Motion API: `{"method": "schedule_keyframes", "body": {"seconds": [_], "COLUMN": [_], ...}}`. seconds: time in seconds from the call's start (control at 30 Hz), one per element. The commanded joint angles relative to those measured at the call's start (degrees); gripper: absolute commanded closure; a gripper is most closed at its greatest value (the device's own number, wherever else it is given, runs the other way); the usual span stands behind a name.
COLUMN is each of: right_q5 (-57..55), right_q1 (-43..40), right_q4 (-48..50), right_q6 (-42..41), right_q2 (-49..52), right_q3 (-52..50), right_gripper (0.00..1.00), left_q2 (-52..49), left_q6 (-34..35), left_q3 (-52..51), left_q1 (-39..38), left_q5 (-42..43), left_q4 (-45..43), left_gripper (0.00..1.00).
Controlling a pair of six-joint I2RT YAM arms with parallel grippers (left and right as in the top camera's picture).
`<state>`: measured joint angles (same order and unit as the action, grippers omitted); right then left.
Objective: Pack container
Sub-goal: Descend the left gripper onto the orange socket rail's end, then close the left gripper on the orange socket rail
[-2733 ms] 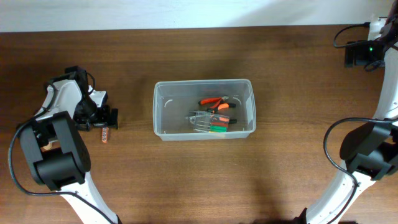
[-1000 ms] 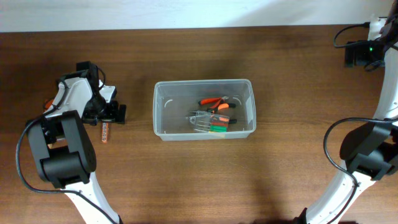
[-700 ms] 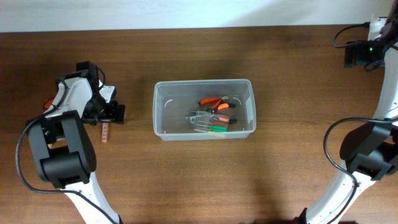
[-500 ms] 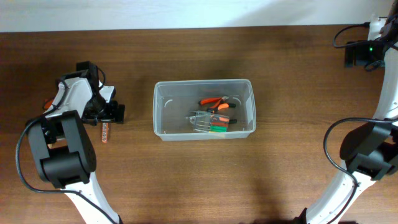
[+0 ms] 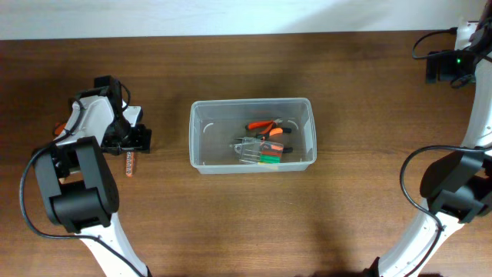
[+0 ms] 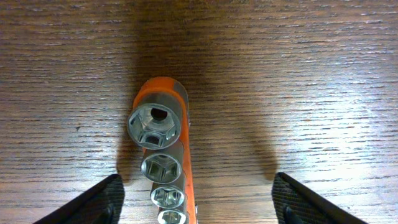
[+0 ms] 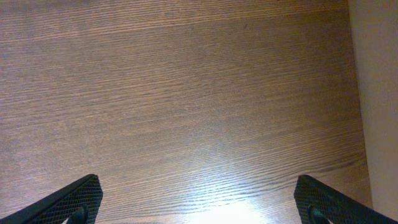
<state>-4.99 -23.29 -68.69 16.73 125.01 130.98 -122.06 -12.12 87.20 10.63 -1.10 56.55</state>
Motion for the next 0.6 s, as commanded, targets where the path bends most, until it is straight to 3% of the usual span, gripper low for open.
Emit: {"method": "schedule_keyframes", "body": {"seconds": [0.0, 0.33, 0.57], "right_q5": [0.3, 0.3, 0.3], "right_q1": [-0.4, -0.4, -0.4], "right_q4": [0.2, 0.2, 0.2], "right_q6": [0.0, 0.0, 0.0], "right_q2": [-0.5, -0.5, -0.5], "right_q3": [0.1, 0.1, 0.1], "right_gripper": [0.01, 0.01, 0.01], "left_q2": [-0.9, -0.9, -0.9], "left_q6": [0.5, 0.5, 0.5], "left_q3": [-0.2, -0.2, -0.2], "left_q1": [0.4, 0.4, 0.4], "left_q5": [-0.2, -0.2, -0.2], "left_q4": [0.5, 1.1, 1.1], "left_gripper": [0.24, 0.46, 0.55]}}
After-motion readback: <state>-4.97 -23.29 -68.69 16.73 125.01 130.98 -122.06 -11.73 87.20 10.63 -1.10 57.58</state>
